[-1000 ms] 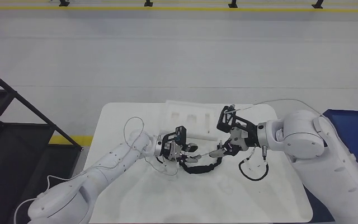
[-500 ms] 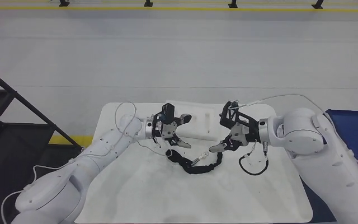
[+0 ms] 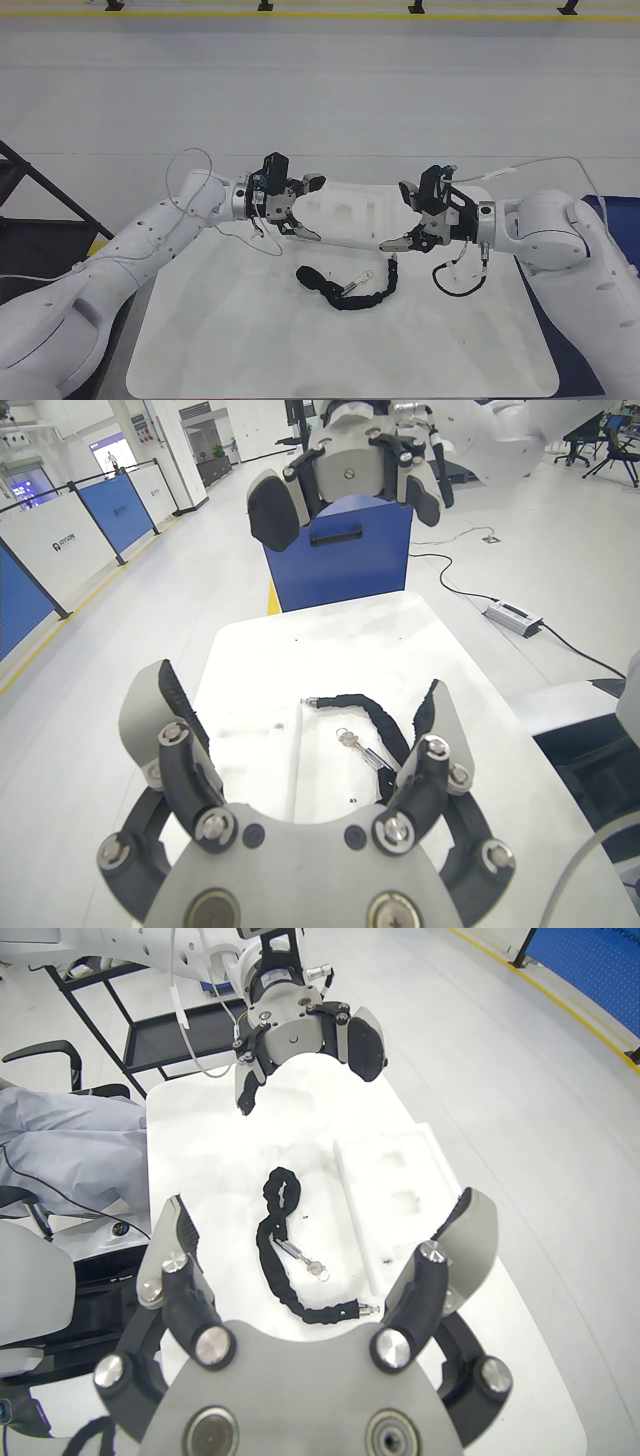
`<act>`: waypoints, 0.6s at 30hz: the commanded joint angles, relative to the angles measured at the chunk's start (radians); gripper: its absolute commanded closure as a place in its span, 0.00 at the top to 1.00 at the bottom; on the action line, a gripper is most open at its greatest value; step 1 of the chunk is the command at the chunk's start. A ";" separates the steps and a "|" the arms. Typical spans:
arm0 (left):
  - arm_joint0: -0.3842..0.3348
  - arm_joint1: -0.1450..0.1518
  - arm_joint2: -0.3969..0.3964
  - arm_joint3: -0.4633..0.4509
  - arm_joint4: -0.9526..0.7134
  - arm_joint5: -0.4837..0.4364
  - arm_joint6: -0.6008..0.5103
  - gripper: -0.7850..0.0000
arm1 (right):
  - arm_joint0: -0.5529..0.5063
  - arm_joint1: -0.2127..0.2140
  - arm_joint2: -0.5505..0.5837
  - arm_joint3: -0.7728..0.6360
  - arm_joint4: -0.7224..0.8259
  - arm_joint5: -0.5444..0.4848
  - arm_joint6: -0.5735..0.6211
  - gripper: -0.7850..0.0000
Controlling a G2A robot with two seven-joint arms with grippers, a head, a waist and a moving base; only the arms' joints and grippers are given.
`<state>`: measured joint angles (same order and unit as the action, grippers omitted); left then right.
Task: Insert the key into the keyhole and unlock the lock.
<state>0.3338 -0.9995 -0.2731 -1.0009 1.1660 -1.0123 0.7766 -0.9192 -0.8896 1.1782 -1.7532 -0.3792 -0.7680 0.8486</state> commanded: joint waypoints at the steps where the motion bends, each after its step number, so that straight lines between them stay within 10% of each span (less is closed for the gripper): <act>1: -0.030 0.021 0.026 -0.027 -0.070 0.000 -0.016 1.00 | -0.014 0.003 0.012 -0.017 -0.005 -0.002 -0.011 1.00; 18: -0.146 0.126 0.103 -0.186 -0.400 0.000 -0.302 1.00 | -0.066 0.020 0.062 -0.072 0.001 -0.011 -0.032 1.00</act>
